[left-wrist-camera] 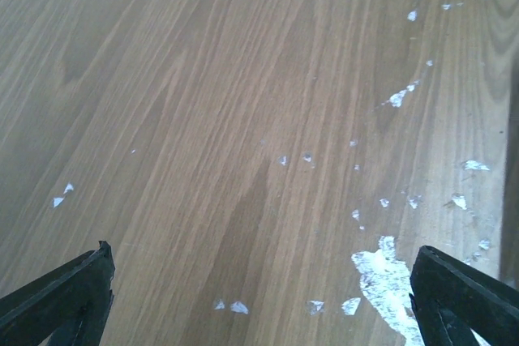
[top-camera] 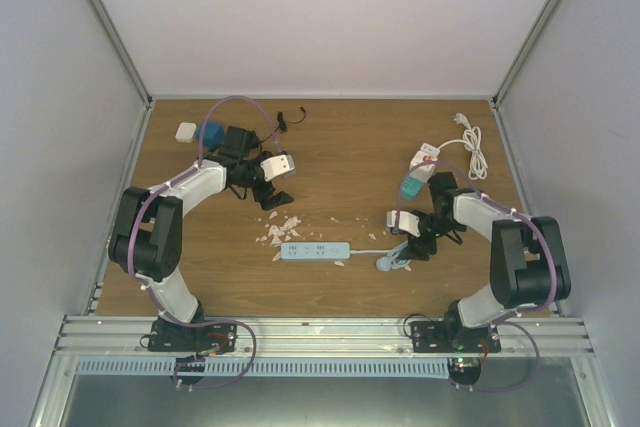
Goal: Pull the plug off the socket
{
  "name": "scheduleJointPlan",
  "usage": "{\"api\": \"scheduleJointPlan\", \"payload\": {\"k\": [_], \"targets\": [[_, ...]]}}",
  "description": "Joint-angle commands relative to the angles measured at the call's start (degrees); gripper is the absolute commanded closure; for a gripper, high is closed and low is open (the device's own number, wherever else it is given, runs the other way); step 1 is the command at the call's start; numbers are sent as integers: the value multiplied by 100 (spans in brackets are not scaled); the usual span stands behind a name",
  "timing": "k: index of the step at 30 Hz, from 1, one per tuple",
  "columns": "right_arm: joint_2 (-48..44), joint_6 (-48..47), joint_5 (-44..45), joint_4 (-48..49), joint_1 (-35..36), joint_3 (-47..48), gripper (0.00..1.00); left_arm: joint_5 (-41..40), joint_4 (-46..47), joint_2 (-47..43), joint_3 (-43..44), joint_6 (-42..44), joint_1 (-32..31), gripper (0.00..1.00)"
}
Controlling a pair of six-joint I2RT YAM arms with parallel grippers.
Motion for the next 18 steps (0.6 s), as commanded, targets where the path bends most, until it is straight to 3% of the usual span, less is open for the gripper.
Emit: {"api": "scheduleJointPlan", "payload": {"k": [1, 10, 18], "targets": [[-36, -663, 1228, -386, -621, -414, 28, 670, -86, -235, -126, 252, -50, 1], [0, -1623, 1866, -312, -2012, -458, 28, 1193, -508, -156, -352, 864, -561, 8], [210, -2232, 2111, -153, -3067, -196, 27, 1504, -442, -88, -332, 813, -725, 11]]}}
